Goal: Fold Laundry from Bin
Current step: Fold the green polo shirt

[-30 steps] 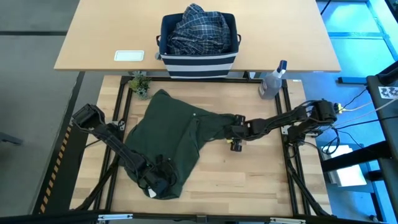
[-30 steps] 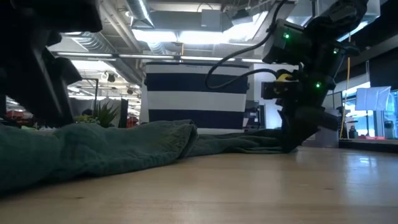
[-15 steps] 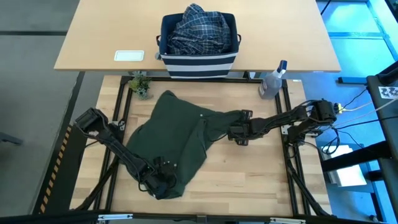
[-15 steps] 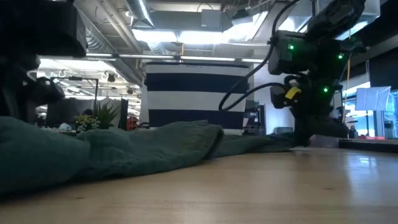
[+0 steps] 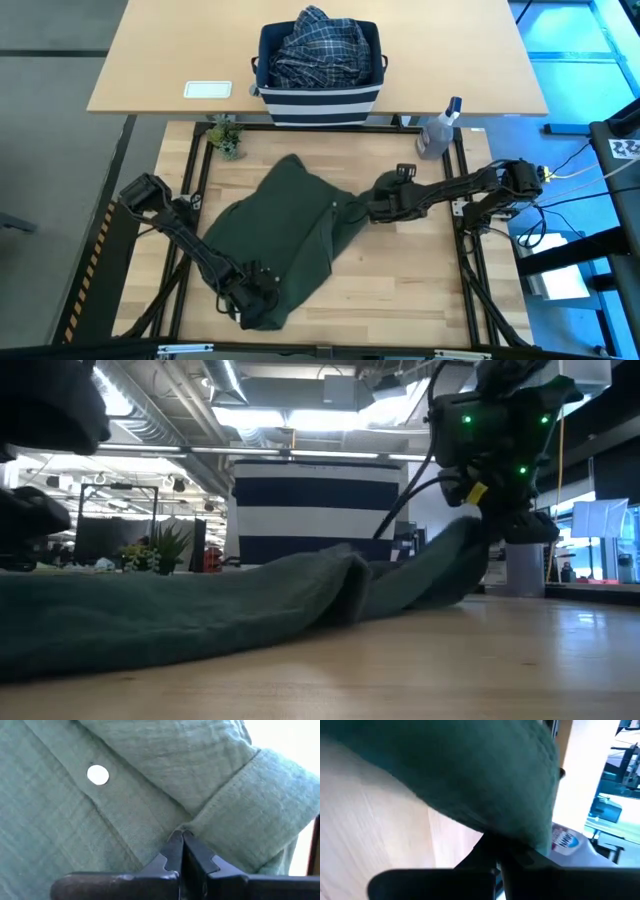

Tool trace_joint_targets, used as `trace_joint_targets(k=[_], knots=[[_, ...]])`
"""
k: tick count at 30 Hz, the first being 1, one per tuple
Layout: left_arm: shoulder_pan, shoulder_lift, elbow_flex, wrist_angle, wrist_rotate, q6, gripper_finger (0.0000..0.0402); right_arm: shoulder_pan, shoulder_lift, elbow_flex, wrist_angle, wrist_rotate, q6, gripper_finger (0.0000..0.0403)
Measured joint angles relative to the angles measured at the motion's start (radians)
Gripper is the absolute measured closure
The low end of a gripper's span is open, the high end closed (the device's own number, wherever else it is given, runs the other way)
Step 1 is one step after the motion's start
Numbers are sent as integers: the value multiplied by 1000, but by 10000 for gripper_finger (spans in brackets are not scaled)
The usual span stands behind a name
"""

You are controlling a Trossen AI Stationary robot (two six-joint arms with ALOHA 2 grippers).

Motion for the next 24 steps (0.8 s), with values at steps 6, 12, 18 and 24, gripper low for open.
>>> trace_joint_targets(k=[6,12,18,24], knots=[[-4,-4,0,-20,-1,-8,401,0,0,0,-103,-19,36,399],[2,-24,-5,-32,-100,13,401,10,0,13,-116,-29,61,397],[27,-101,-7,-30,-184,57,390,44,0,95,-117,-72,44,342],[54,-183,-5,-26,-185,147,348,113,0,197,-110,-70,31,253]])
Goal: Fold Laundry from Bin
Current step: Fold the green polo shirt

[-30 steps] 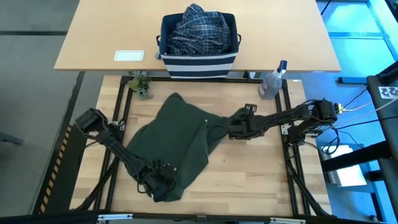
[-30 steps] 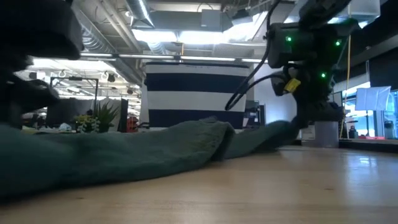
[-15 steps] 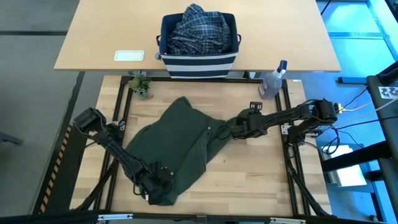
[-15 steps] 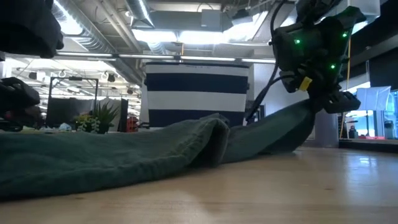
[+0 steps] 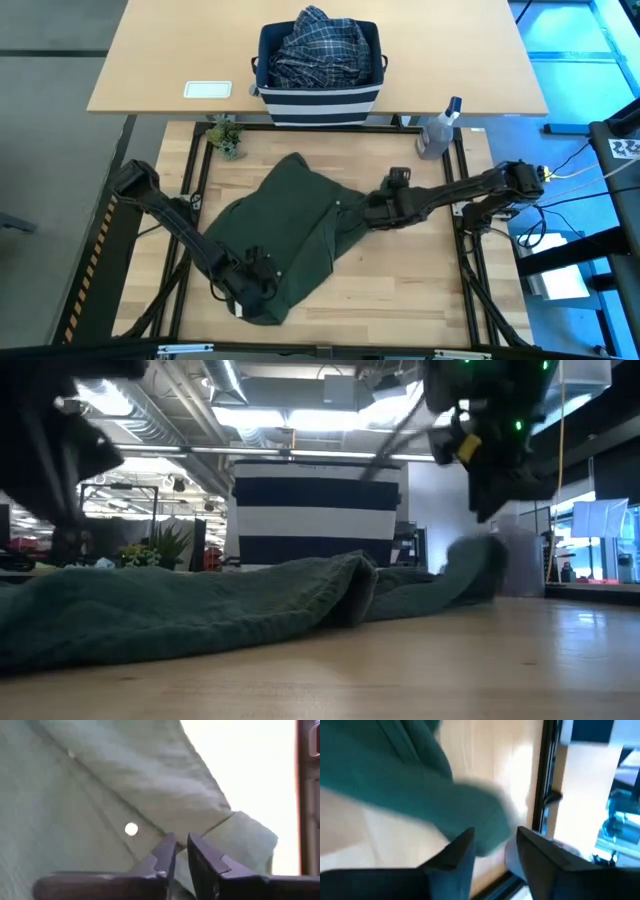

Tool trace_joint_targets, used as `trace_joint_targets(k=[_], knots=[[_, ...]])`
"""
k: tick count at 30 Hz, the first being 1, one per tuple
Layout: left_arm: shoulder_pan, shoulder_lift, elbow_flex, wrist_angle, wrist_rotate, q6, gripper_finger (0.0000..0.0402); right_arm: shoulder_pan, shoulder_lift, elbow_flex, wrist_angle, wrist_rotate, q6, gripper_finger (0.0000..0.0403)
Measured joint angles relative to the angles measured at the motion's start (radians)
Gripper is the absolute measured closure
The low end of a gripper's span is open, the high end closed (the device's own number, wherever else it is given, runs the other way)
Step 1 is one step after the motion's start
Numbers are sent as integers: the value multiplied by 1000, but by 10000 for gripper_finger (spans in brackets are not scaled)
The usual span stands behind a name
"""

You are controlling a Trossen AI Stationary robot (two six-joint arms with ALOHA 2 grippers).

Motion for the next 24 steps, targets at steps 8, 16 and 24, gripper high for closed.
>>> trace_joint_targets(k=[8,16,24], knots=[[-17,-81,1,-229,209,-47,309,108,0,77,144,-10,-58,208],[-106,-81,1,-318,353,-174,309,145,0,77,244,-20,-66,208],[-220,-28,2,-323,358,-94,310,143,0,77,254,-35,-67,218]])
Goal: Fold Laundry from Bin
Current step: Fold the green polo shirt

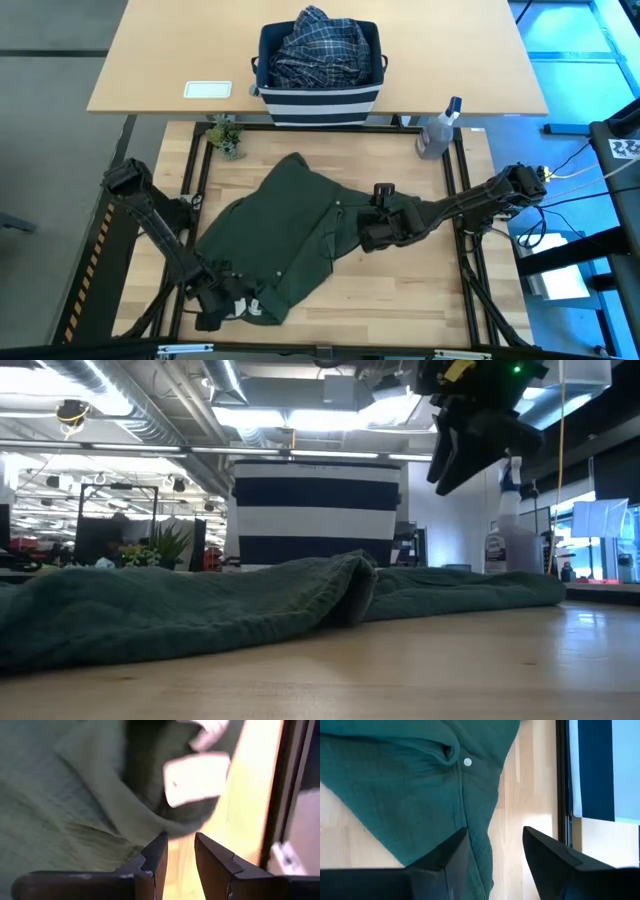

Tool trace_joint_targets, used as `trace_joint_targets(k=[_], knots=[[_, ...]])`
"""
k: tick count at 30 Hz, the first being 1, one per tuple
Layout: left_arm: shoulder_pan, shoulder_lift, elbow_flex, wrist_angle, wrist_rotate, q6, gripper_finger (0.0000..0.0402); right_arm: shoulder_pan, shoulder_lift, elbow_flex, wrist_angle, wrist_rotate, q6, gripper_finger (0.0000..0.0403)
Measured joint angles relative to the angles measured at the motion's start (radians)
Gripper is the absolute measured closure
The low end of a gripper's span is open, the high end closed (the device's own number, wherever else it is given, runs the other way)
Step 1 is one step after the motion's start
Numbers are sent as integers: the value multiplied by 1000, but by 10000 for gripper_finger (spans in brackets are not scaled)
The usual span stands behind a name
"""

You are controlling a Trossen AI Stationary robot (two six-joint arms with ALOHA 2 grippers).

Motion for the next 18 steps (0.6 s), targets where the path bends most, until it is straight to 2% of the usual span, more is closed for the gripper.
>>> trace_joint_targets(k=[8,12,18], knots=[[-54,33,0,-141,-66,61,310,-1,0,0,52,-1,-19,219],[-57,33,0,-155,-111,95,309,-1,0,0,59,-1,-19,219],[-25,33,0,-141,-106,166,276,-1,0,0,70,-1,-21,220]])
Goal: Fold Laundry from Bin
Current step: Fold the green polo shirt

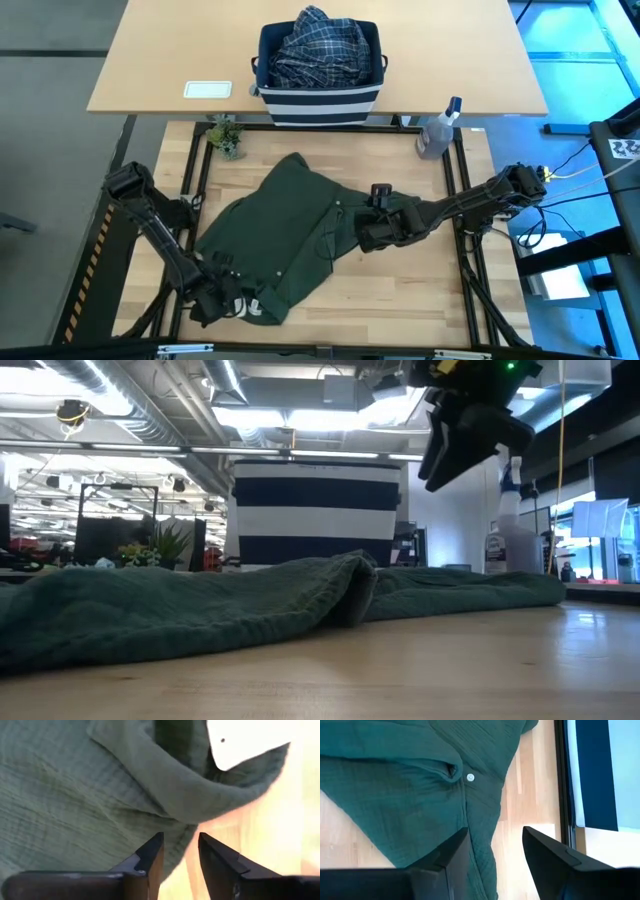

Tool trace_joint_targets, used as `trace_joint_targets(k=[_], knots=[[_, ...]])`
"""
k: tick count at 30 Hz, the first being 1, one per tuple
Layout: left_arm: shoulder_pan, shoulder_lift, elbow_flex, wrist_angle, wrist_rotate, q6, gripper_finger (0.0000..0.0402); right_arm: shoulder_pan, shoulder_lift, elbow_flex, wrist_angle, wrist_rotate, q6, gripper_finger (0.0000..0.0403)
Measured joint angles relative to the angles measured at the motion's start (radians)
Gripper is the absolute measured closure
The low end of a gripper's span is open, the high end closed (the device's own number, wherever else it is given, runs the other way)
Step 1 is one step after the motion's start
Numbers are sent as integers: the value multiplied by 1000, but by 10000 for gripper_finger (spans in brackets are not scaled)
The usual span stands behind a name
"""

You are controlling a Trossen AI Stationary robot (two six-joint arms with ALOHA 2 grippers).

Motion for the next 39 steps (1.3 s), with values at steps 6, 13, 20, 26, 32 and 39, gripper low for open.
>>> trace_joint_targets(k=[6,13,20,26,32,39], knots=[[37,5,1,0,23,88,218,0,0,0,11,0,-1,220],[44,93,1,20,85,219,167,0,0,0,11,0,-3,220],[43,131,6,42,16,267,178,0,0,0,38,0,-45,220],[49,135,4,82,-178,264,254,0,0,0,41,0,-53,220],[74,139,1,98,-279,254,368,1,0,0,47,-3,-61,220],[133,121,87,56,-368,246,397,13,0,0,155,-108,-85,220]])
